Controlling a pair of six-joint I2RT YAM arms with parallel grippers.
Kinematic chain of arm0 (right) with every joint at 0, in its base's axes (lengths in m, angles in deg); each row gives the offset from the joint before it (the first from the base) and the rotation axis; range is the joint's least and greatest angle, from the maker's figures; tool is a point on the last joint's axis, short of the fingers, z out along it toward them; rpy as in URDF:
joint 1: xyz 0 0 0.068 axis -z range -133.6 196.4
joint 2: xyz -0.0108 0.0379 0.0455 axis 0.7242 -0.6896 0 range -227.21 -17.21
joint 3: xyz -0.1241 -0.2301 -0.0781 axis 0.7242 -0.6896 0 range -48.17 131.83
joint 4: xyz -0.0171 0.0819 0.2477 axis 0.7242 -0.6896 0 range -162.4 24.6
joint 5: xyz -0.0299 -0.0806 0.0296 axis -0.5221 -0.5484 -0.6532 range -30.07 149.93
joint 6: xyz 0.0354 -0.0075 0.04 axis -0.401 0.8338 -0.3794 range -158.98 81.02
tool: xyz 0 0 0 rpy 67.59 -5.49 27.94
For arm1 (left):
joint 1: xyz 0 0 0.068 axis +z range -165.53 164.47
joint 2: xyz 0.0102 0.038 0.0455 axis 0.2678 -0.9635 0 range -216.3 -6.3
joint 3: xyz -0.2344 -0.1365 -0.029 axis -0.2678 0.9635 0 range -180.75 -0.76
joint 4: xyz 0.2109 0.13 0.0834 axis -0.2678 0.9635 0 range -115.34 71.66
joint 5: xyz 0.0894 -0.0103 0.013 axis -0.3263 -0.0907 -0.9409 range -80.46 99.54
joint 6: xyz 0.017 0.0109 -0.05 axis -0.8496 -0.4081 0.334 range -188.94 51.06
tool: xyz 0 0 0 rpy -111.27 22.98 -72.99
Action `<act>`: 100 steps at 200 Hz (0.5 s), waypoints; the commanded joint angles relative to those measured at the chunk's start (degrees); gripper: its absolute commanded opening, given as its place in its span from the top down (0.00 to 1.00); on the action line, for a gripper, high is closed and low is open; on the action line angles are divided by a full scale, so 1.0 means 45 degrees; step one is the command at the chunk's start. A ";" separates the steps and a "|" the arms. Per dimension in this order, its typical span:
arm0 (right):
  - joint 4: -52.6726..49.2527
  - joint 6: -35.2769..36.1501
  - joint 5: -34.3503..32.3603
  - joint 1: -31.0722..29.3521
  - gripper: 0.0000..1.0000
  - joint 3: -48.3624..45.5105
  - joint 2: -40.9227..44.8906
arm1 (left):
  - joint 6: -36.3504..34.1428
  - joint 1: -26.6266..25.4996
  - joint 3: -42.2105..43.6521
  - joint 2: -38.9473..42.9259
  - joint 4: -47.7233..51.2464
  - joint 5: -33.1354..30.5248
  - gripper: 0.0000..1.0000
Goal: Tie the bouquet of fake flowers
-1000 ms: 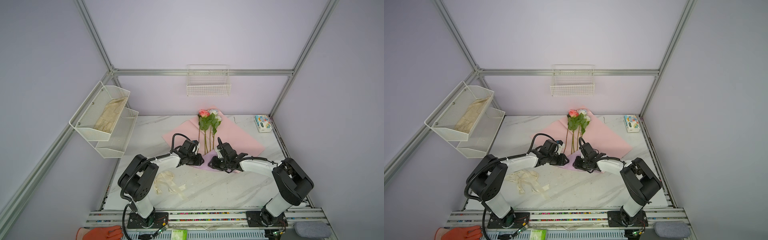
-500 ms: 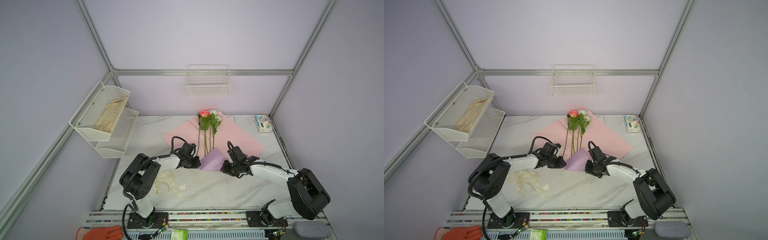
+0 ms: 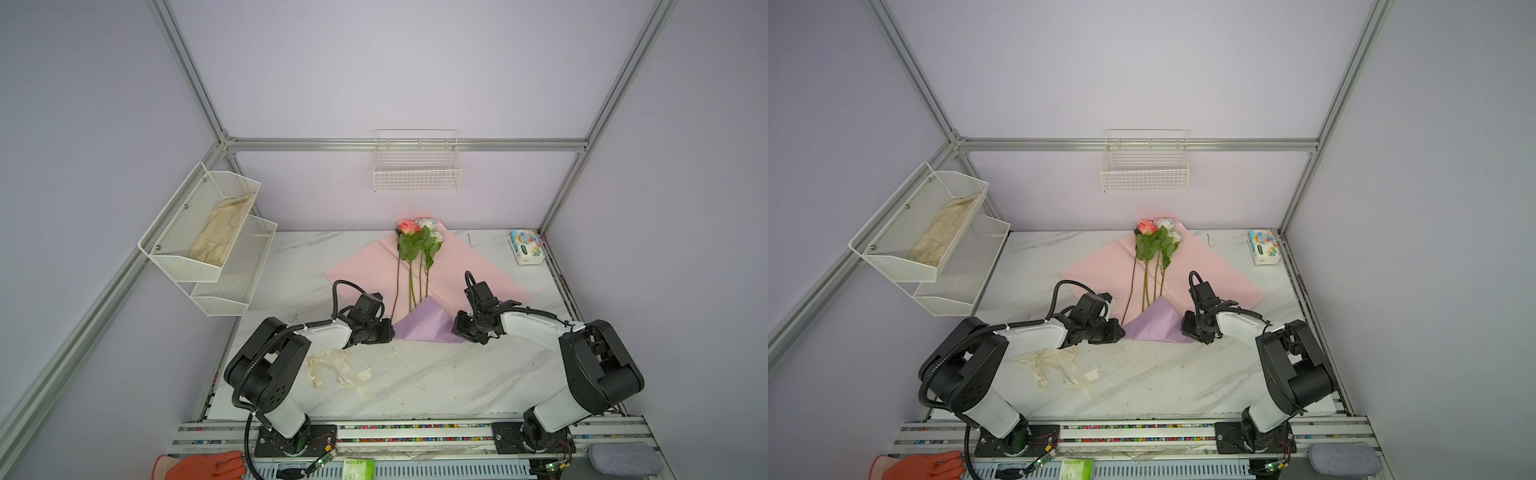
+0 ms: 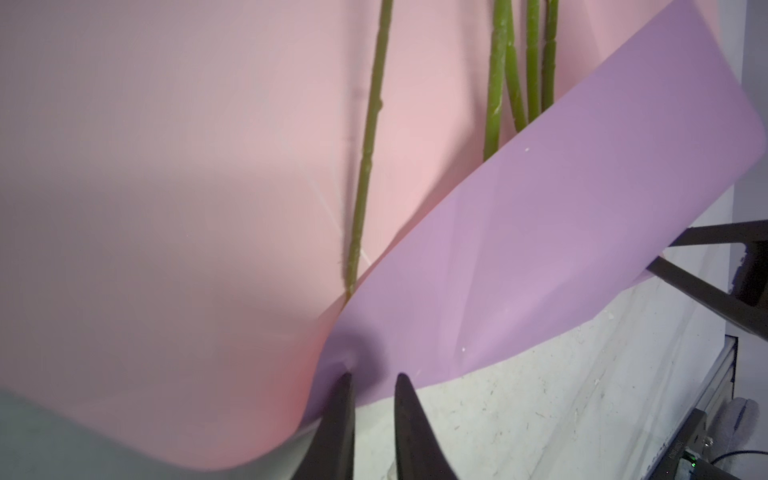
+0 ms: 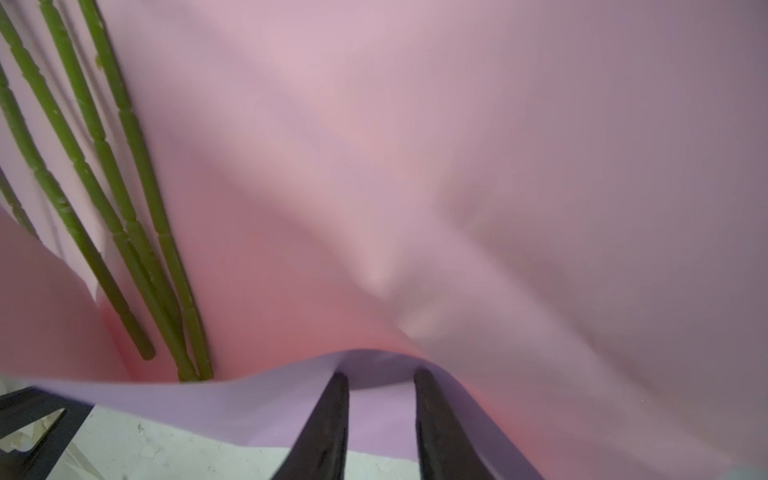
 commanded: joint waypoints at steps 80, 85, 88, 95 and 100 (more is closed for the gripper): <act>0.0357 0.0815 0.0841 0.0108 0.66 -0.0063 0.0301 | -0.5010 0.0468 -0.3035 0.1296 0.1540 0.2190 0.37; 0.0373 0.0824 0.0840 0.0097 0.66 -0.0080 0.0317 | -0.5422 0.0546 -0.3456 0.0934 0.1792 0.2489 0.37; 0.0376 0.0826 0.0853 0.0097 0.66 -0.0099 0.0342 | -0.5603 0.0589 -0.3751 0.0719 0.1954 0.2651 0.37; 0.0376 0.0836 0.0867 0.0098 0.66 -0.0104 0.0359 | -0.6244 0.0716 -0.4365 0.0147 0.2345 0.3278 0.36; 0.0366 0.0827 0.0851 0.0097 0.66 -0.0123 0.0380 | -0.6760 0.0825 -0.4903 -0.0287 0.2611 0.3954 0.36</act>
